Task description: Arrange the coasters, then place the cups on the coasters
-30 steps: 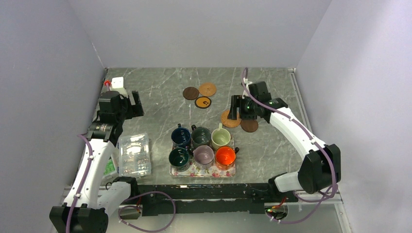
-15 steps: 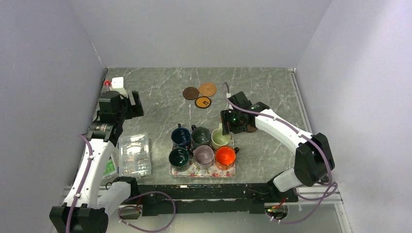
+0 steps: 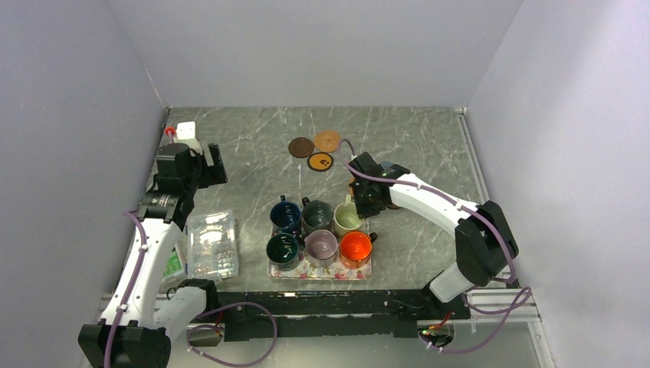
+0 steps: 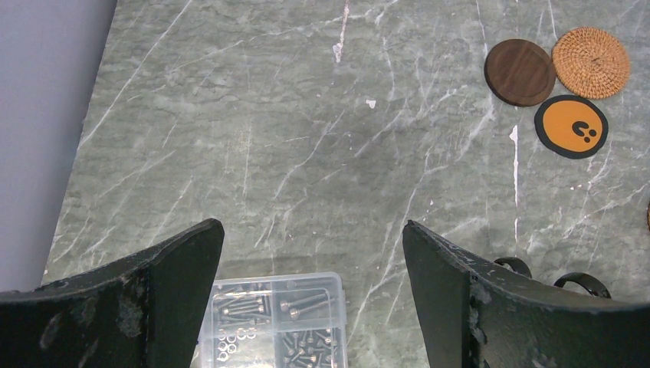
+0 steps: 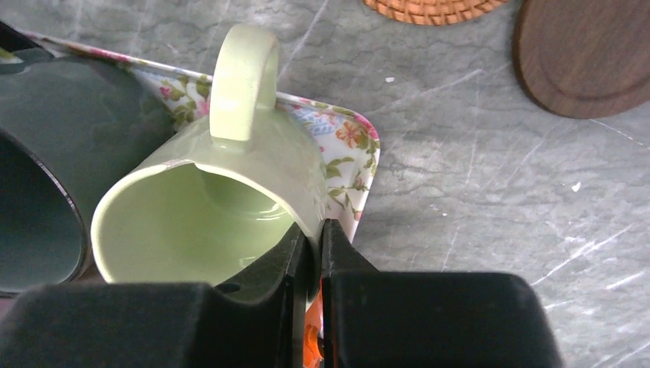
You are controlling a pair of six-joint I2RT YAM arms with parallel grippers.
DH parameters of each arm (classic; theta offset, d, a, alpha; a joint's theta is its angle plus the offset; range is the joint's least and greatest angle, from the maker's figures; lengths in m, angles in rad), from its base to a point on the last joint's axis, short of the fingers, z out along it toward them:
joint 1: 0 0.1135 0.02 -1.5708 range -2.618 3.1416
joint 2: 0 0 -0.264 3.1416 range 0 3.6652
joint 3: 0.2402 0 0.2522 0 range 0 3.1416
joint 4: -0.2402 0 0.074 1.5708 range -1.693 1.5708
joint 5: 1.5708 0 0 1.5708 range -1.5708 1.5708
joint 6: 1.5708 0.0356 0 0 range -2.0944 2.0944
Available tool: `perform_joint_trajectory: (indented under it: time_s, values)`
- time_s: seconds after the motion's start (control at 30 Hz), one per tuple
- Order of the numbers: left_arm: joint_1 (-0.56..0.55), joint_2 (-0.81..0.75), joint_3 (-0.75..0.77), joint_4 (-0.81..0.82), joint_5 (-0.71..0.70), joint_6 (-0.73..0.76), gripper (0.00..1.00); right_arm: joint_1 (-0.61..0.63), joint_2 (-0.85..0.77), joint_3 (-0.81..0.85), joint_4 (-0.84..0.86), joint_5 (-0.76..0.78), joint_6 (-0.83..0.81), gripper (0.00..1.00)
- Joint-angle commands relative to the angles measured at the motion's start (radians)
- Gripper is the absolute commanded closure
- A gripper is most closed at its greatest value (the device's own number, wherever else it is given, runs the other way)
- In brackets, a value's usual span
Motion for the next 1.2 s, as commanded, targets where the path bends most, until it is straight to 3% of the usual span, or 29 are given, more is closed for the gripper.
perform_joint_trajectory:
  time_s: [0.0, 0.27, 0.57, 0.87, 1.17]
  values:
    - [0.004, -0.001, 0.004, 0.018, -0.016, -0.007, 0.06, 0.006, 0.003, 0.055, -0.03, 0.061, 0.05, 0.98]
    - [0.002, -0.002, 0.005, 0.016, -0.038, 0.001, 0.06, -0.023, -0.019, 0.208, -0.14, 0.135, 0.07, 1.0]
    - [0.002, 0.0, 0.001, 0.022, -0.052, 0.007, 0.06, -0.23, -0.026, 0.31, -0.098, 0.067, -0.079, 1.0]
    - [-0.031, -0.01, -0.005, 0.023, -0.058, 0.015, 0.06, -0.419, 0.152, 0.449, -0.044, 0.011, -0.238, 1.0]
    - [-0.043, -0.03, -0.005, 0.017, -0.078, 0.016, 0.06, -0.493, 0.308, 0.565, 0.006, -0.03, -0.26, 1.0]
